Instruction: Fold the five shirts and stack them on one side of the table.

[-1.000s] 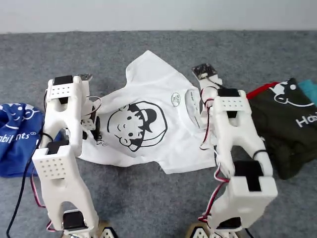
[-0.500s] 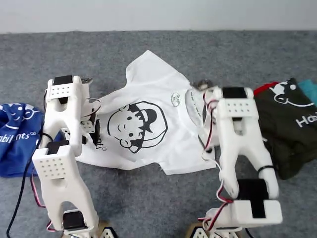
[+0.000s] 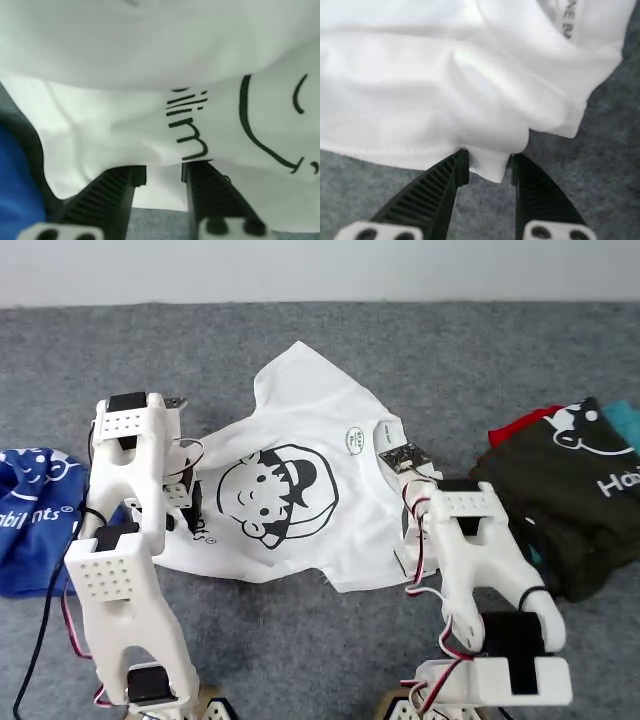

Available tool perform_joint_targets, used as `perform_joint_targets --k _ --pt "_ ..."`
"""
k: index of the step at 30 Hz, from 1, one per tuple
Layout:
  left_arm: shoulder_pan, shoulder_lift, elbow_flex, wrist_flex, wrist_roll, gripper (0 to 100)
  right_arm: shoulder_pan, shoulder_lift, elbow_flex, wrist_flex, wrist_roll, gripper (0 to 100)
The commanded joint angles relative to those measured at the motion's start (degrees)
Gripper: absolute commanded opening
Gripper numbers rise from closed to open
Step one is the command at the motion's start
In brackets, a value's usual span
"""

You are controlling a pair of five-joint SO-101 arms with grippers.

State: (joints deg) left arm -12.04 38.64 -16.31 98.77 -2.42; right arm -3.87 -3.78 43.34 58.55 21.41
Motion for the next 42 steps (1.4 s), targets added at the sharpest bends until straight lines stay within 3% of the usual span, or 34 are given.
perform_joint_targets --k 1,4,6,14,26,33,42 --pt "-0.18 -0.35 -0.31 1.67 -0.62 12 -0.31 -1.71 2.73 -5.41 0.35 15.7" --pt "-0.18 -0.35 -0.31 1.67 -0.62 12 -0.31 -1.71 5.01 -6.2 0.44 10.9" --pt "-0.18 -0.35 -0.31 1.67 -0.62 12 -0.4 -1.8 5.36 -5.67 0.53 0.9" --pt "-0.18 -0.88 -0.31 1.67 -0.53 12 -0.13 -7.08 -0.62 4.7 0.88 1.0" --pt "-0.09 -1.05 1.63 1.76 -0.53 12 0.04 -32.13 -8.0 23.52 4.57 1.0" --pt "0.0 -2.46 -0.4 1.67 -0.44 12 0.04 -35.74 1.32 20.97 4.48 1.0" --pt "-0.18 -2.2 -12.44 -1.58 -0.53 12 0.04 -35.91 3.78 17.98 4.48 1.0"
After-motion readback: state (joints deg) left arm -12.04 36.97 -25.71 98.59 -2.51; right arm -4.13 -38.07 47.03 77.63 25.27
